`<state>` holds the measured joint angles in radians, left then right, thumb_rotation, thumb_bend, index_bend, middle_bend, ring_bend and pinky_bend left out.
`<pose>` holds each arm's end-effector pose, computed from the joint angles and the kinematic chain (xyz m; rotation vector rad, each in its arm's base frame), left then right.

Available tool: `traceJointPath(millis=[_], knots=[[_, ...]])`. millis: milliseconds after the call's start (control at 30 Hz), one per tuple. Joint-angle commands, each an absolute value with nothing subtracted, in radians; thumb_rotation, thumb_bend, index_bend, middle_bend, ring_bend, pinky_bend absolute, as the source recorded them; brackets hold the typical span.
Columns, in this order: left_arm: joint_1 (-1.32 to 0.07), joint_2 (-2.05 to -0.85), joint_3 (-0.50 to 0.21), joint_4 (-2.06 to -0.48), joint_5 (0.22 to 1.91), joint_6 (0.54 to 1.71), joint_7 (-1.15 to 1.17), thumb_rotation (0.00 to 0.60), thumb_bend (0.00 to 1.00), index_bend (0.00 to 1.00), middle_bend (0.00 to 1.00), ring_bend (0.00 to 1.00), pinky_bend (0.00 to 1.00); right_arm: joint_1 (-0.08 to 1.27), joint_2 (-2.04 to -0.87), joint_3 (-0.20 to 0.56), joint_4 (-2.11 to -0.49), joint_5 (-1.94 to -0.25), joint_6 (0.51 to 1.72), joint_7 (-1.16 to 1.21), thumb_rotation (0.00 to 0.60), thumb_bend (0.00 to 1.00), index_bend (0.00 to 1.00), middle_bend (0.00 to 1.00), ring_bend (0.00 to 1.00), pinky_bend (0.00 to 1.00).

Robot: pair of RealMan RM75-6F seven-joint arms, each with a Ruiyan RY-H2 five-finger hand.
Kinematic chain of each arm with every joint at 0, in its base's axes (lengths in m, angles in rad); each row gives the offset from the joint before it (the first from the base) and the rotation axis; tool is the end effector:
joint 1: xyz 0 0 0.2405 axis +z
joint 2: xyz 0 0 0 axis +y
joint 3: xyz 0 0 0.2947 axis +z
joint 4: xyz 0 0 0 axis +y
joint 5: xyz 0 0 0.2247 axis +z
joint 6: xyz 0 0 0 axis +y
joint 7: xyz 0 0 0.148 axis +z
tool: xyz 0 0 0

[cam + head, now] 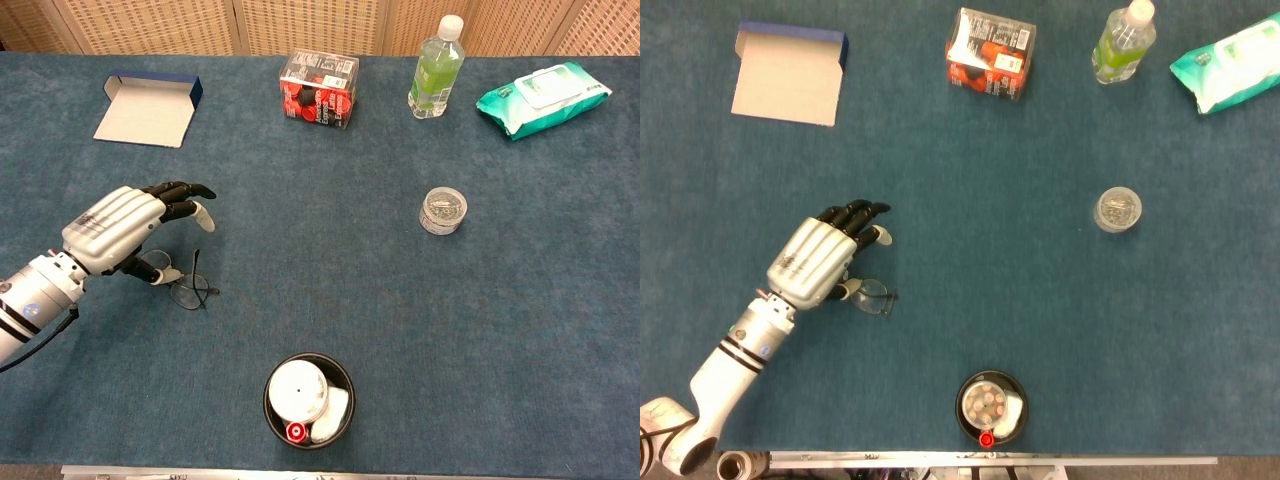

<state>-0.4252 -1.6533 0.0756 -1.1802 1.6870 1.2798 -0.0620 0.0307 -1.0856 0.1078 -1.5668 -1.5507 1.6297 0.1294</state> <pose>-0.2763 0.2583 -0.0532 -1.9498 -0.8951 -1.1132 -0.3514 -0.1810 0.2039 1.2747 -0.7951 1.0628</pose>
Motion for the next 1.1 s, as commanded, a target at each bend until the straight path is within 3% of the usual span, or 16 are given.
traceJointPath(millis=[33,367,633,867,1100], knots=[[-0.414,-1.621,0.074,-1.219,1.697,1.314,-0.052,0.6,0.02,0.35,0.18,0.17,0.3,0.03,-1.085,0.107,-1.567,-1.552,1.63,0.129,0.6,0.17,0.46,0.37,0.26,0.23],[-0.378,-1.471,0.11,-1.382,1.747,1.398,0.001,0.6,0.02,0.34,0.18,0.17,0.3,0.028,-1.086,0.105,-1.57,-1.56,1.637,0.127,0.6,0.17,0.46,0.37,0.26,0.23],[-0.373,-1.349,0.174,-1.491,1.785,1.367,0.002,0.6,0.02,0.34,0.16,0.16,0.3,0.03,-1.089,0.102,-1.569,-1.562,1.631,0.122,0.6,0.17,0.46,0.37,0.26,0.23],[-0.41,-1.249,0.235,-1.648,1.813,1.291,-0.141,0.6,0.02,0.33,0.14,0.16,0.3,0.029,-1.088,0.104,-1.569,-1.561,1.634,0.122,0.6,0.17,0.46,0.37,0.26,0.23],[-0.437,-1.228,0.236,-1.716,1.844,1.267,-0.178,0.6,0.02,0.33,0.14,0.16,0.3,0.028,-1.087,0.104,-1.569,-1.562,1.636,0.125,0.6,0.17,0.46,0.37,0.26,0.23]])
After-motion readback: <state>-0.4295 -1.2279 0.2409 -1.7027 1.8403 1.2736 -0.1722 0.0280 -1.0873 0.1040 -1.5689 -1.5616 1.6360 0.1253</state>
